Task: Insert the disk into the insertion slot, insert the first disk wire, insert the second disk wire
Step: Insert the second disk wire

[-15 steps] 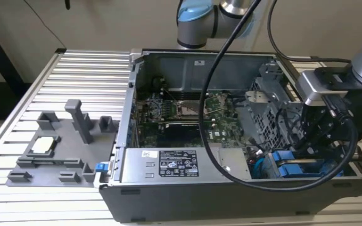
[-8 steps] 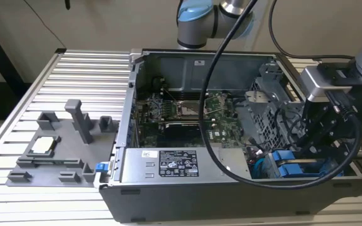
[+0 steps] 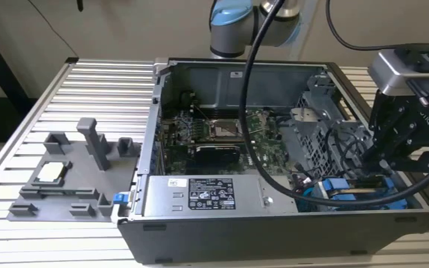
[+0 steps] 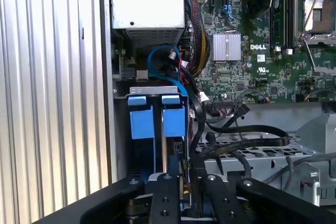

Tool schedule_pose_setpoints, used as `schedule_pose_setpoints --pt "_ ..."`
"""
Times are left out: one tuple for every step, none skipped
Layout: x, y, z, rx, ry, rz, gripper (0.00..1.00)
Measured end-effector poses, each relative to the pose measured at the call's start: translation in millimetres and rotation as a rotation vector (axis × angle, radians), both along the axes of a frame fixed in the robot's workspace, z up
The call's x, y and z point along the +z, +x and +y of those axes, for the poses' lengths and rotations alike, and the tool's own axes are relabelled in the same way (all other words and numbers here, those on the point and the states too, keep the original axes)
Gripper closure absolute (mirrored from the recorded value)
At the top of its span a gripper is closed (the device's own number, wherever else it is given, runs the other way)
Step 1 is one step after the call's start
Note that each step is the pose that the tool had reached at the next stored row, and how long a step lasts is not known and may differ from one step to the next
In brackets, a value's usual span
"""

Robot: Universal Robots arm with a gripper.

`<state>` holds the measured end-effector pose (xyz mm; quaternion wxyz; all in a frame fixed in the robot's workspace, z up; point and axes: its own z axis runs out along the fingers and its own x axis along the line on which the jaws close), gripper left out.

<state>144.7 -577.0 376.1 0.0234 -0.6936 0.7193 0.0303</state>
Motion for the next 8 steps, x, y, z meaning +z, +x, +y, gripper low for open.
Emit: schedule_pose_setpoints --pt "3.0 0.0 0.0 0.000 0.0000 0.0000 0.76" --pt "3.9 0.0 0.0 0.000 -0.0001 0.0000 0.76" --pt "3.8 0.0 0.0 0.000 0.0002 0.0000 0.76" --pt "3.9 0.0 0.0 0.000 0.0001 0.0000 0.76" --pt "3.8 0.0 0.0 0.000 0.0002 0.0000 0.76" --pt "3.9 0.0 0.0 0.000 0.0001 0.0000 0.76" --pt "3.9 0.0 0.0 0.000 0.0001 0.0000 0.76" --pt "3.9 0.0 0.0 0.000 0.0001 0.0000 0.76"
